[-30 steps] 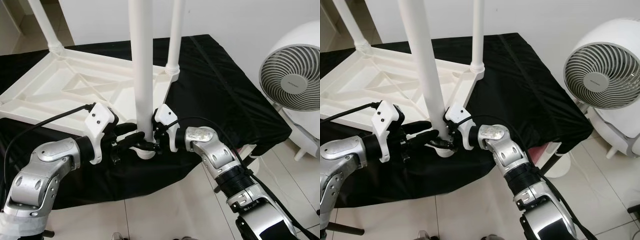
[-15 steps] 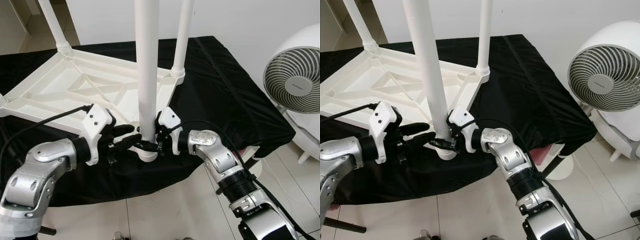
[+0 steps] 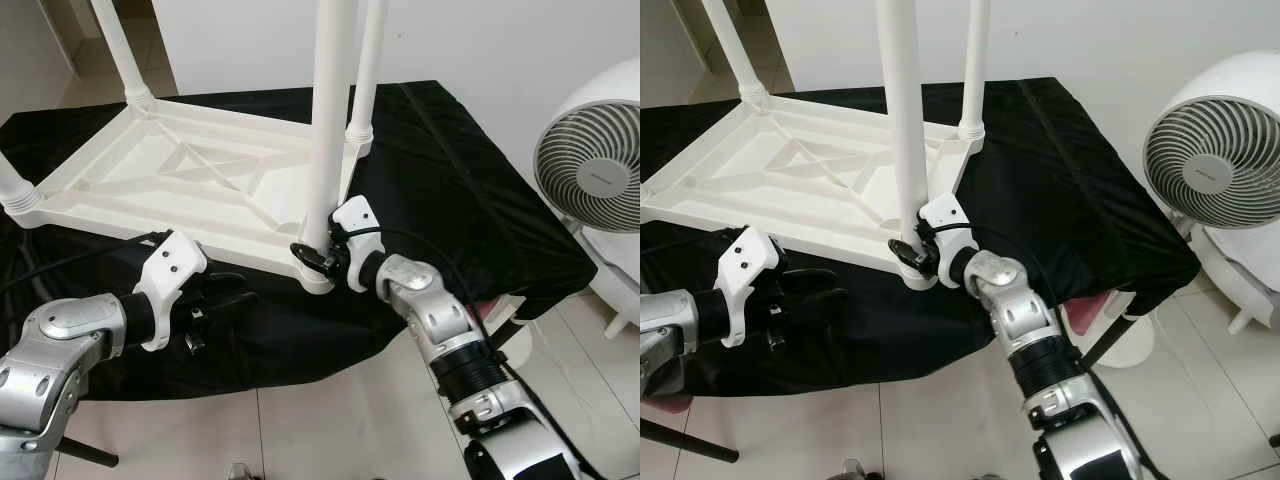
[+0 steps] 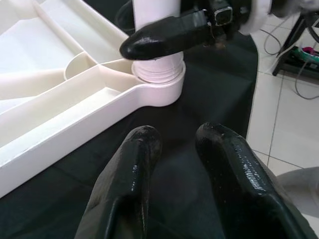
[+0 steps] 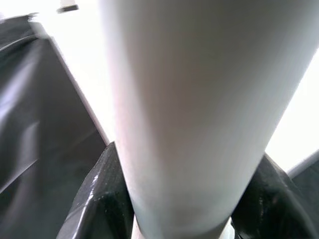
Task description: Building children table
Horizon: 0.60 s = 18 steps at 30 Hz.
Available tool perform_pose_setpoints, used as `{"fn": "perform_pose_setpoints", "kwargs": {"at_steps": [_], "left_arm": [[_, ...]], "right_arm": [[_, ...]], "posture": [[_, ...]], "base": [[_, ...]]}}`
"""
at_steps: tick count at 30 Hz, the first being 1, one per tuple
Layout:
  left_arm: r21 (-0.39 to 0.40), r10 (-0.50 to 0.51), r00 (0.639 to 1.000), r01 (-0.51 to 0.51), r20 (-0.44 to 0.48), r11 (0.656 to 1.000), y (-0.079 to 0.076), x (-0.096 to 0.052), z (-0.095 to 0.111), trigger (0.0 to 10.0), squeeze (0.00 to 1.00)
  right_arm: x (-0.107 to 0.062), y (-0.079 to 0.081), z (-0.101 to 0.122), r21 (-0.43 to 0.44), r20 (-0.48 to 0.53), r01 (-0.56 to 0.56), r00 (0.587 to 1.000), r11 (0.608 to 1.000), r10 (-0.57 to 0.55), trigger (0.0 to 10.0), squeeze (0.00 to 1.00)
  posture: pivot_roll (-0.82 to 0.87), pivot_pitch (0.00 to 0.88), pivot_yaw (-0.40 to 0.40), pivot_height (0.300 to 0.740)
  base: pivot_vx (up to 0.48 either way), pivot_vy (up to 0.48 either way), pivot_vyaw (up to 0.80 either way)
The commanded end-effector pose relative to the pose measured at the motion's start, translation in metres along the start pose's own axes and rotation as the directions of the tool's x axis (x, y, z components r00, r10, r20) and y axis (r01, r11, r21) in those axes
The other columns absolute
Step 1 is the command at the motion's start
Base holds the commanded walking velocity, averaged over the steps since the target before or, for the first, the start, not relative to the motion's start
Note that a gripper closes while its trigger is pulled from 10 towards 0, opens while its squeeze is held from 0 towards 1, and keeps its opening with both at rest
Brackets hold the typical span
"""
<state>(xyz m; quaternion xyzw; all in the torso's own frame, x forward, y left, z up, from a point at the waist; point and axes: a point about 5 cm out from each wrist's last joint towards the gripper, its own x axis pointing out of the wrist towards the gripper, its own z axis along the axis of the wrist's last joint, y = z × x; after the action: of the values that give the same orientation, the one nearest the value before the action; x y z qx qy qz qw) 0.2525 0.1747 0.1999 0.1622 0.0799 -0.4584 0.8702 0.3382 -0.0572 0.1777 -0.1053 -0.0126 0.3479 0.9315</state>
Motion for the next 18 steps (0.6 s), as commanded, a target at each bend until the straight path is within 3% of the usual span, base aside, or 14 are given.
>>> {"fn": "perform_pose_setpoints", "kwargs": {"at_steps": [1, 3, 4, 7, 8, 11, 12, 14, 18], "left_arm": [[0.003, -0.009, 1.0, 0.009, 0.003, 1.0, 0.0, 0.004, 0.0, 10.0, 0.0], [0.001, -0.004, 1.0, 0.004, 0.01, 1.0, 0.0, 0.005, 0.001, 10.0, 0.0], [0.0, -0.002, 1.0, 0.002, 0.017, 1.0, 0.0, 0.007, 0.001, 10.0, 0.0], [-0.003, 0.004, 0.999, -0.004, 0.036, 1.0, 0.001, 0.012, 0.004, 10.0, 0.0], [-0.003, 0.004, 0.999, -0.004, 0.036, 1.0, 0.001, 0.012, 0.004, 10.0, 0.0], [-0.003, 0.004, 0.999, -0.004, 0.048, 1.0, 0.001, 0.015, 0.005, 10.0, 0.0], [-0.003, 0.004, 0.999, -0.004, 0.048, 1.0, 0.001, 0.015, 0.005, 10.0, 0.0], [0.0, 0.001, 0.998, -0.001, 0.057, 1.0, 0.002, 0.019, 0.007, 10.0, 0.0], [0.002, 0.0, 0.998, 0.0, 0.059, 1.0, 0.002, 0.019, 0.007, 10.0, 0.0]], "right_arm": [[-0.006, -0.002, -0.019, 0.01, -0.101, 0.081, 0.992, 0.997, -0.079, 0.0, 0.0], [-0.007, 0.001, -0.02, 0.03, -0.112, 0.124, 0.986, 0.992, -0.12, 0.0, 0.0], [-0.008, 0.003, -0.022, 0.039, -0.124, 0.199, 0.973, 0.979, -0.193, 0.0, 0.0], [-0.016, 0.004, -0.029, 0.107, -0.195, 0.46, 0.879, 0.881, -0.435, 0.0, 0.0], [-0.016, 0.004, -0.029, 0.107, -0.195, 0.46, 0.879, 0.881, -0.435, 0.0, 0.0], [-0.021, 0.005, -0.031, 0.121, -0.224, 0.583, 0.804, 0.803, -0.55, 0.0, 0.0], [-0.021, 0.005, -0.031, 0.121, -0.224, 0.583, 0.804, 0.803, -0.55, 0.0, 0.0], [-0.024, 0.006, -0.032, 0.143, -0.239, 0.662, 0.744, 0.736, -0.624, 0.0, 0.0], [-0.025, 0.007, -0.031, 0.148, -0.242, 0.681, 0.728, 0.717, -0.641, 0.0, 0.0]], "posture": [[-0.03, 0.139, 0.035, 0.74], [-0.03, 0.14, 0.036, 0.74], [-0.03, 0.141, 0.036, 0.74], [-0.04, 0.141, 0.039, 0.74], [-0.04, 0.141, 0.039, 0.74], [-0.04, 0.14, 0.041, 0.74], [-0.04, 0.14, 0.041, 0.74], [-0.04, 0.139, 0.043, 0.74], [-0.04, 0.139, 0.043, 0.74]], "base": [[0.0, 0.0, 0.0], [0.0, 0.0, 0.0], [0.0, 0.0, 0.0], [0.0, 0.0, 0.0], [0.0, 0.0, 0.0], [0.0, 0.0, 0.0], [0.0, 0.0, 0.0], [0.0, 0.0, 0.0], [0.0, 0.0, 0.0]]}}
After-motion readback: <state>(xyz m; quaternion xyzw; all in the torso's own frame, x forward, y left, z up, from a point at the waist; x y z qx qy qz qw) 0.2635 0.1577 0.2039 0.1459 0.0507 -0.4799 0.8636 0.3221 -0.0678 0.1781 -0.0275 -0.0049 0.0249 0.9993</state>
